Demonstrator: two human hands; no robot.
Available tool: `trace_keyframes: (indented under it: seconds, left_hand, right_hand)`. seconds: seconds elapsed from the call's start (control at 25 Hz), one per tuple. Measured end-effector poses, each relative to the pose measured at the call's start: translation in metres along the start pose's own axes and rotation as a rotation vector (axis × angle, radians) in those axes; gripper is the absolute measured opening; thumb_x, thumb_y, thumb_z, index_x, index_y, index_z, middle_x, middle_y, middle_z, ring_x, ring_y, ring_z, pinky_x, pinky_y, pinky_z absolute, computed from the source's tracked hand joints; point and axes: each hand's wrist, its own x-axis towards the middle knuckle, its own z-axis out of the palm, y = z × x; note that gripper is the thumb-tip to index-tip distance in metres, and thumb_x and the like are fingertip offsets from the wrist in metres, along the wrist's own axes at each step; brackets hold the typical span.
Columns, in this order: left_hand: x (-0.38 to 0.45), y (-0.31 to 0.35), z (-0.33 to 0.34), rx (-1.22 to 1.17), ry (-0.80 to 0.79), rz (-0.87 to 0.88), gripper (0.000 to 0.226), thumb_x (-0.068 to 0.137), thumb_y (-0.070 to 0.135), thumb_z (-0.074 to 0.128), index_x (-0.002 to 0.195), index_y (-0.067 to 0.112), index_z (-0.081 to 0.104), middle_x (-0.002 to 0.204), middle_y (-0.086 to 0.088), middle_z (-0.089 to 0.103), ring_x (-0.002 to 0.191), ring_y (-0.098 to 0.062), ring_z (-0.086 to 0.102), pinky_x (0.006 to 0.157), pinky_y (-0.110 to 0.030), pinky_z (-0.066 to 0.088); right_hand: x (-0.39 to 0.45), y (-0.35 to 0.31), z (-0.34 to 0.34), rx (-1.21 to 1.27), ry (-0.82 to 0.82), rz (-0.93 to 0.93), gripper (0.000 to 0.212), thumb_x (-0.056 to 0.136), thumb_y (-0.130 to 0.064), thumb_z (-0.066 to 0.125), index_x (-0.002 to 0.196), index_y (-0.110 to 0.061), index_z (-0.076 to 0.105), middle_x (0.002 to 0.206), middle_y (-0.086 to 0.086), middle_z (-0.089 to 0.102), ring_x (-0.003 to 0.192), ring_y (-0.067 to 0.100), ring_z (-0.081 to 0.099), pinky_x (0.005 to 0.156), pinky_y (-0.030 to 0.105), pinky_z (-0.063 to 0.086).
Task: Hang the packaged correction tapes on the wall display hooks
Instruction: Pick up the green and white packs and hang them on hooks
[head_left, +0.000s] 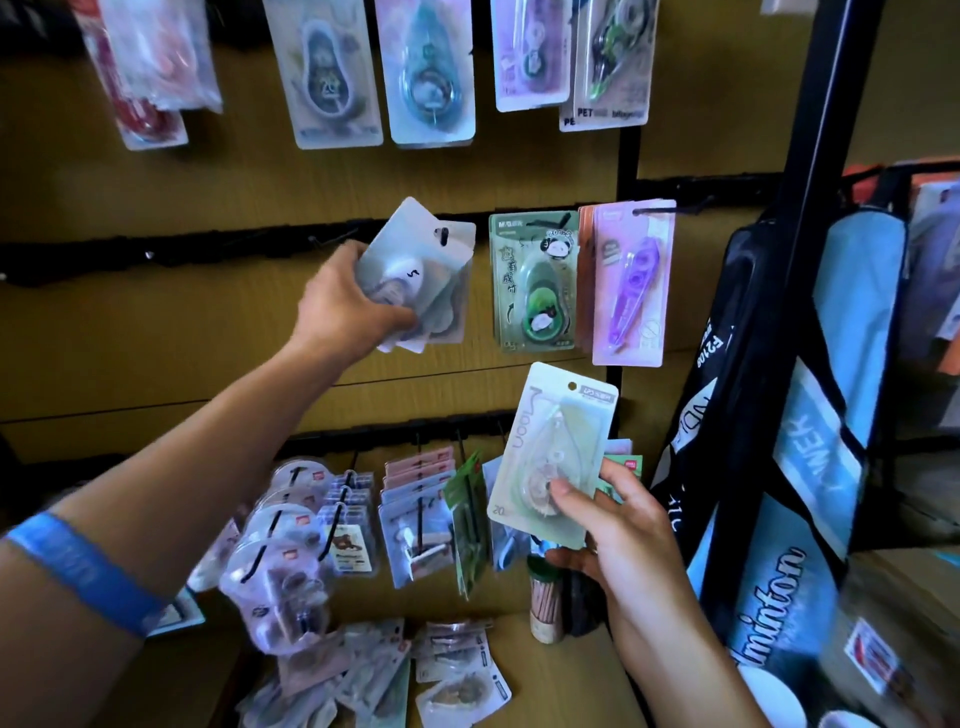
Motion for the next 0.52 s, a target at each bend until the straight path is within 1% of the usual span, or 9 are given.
trace_keyframes:
  seconds: [0.08, 0.16, 0.28, 0.36, 0.52]
  left_hand:
    - [0.007, -0.002, -0.009, 0.093, 0.047, 0.036, 0.070, 0.046, 0.032, 0.083, 0.111, 0.025, 0.059, 0.109, -0.003, 0.063, 0.093, -0.023, 0.065, 0.078, -0.042, 0.060]
    - [0.007, -0.004, -0.012, 0.126, 0.089, 0.085, 0.073, 0.051, 0.032, 0.082, 0.119, 0.023, 0.060, 0.114, -0.004, 0.059, 0.099, -0.024, 0.062, 0.085, -0.043, 0.058]
    - [0.003, -0.009, -0.012, 0.099, 0.219, 0.147, 0.075, 0.059, 0.030, 0.086, 0.127, 0.021, 0.057, 0.121, -0.004, 0.053, 0.107, -0.022, 0.058, 0.094, -0.041, 0.054]
    - [0.001, -0.011, -0.012, 0.067, 0.262, 0.151, 0.074, 0.060, 0.032, 0.087, 0.127, 0.021, 0.055, 0.124, -0.002, 0.052, 0.109, -0.019, 0.057, 0.095, -0.039, 0.053]
    - [-0.002, -0.010, -0.011, 0.049, 0.263, 0.153, 0.071, 0.064, 0.031, 0.087, 0.126, 0.019, 0.055, 0.119, 0.005, 0.048, 0.102, -0.011, 0.054, 0.095, -0.035, 0.053]
  right_hand:
    - [0.000, 0.000, 0.001, -0.003, 0.002, -0.002, 0.026, 0.087, -0.004, 0.068, 0.112, -0.012, 0.065, 0.089, 0.002, 0.078, 0.069, 0.015, 0.073, 0.048, 0.029, 0.055]
    - [-0.001, 0.001, 0.001, -0.017, 0.004, -0.005, 0.026, 0.088, -0.005, 0.068, 0.112, -0.013, 0.065, 0.090, 0.002, 0.078, 0.071, 0.015, 0.073, 0.048, 0.028, 0.055]
    - [-0.003, 0.002, 0.002, -0.033, 0.013, -0.005, 0.027, 0.088, -0.008, 0.069, 0.114, -0.015, 0.065, 0.094, 0.002, 0.078, 0.080, 0.019, 0.074, 0.050, 0.029, 0.055]
    - [-0.003, 0.002, 0.001, -0.041, 0.015, -0.002, 0.028, 0.087, -0.009, 0.070, 0.114, -0.016, 0.065, 0.097, 0.003, 0.077, 0.085, 0.022, 0.073, 0.051, 0.028, 0.054]
    - [-0.003, 0.002, 0.001, -0.051, 0.018, 0.002, 0.026, 0.087, -0.009, 0.070, 0.113, -0.014, 0.065, 0.098, 0.005, 0.077, 0.083, 0.022, 0.073, 0.050, 0.027, 0.053]
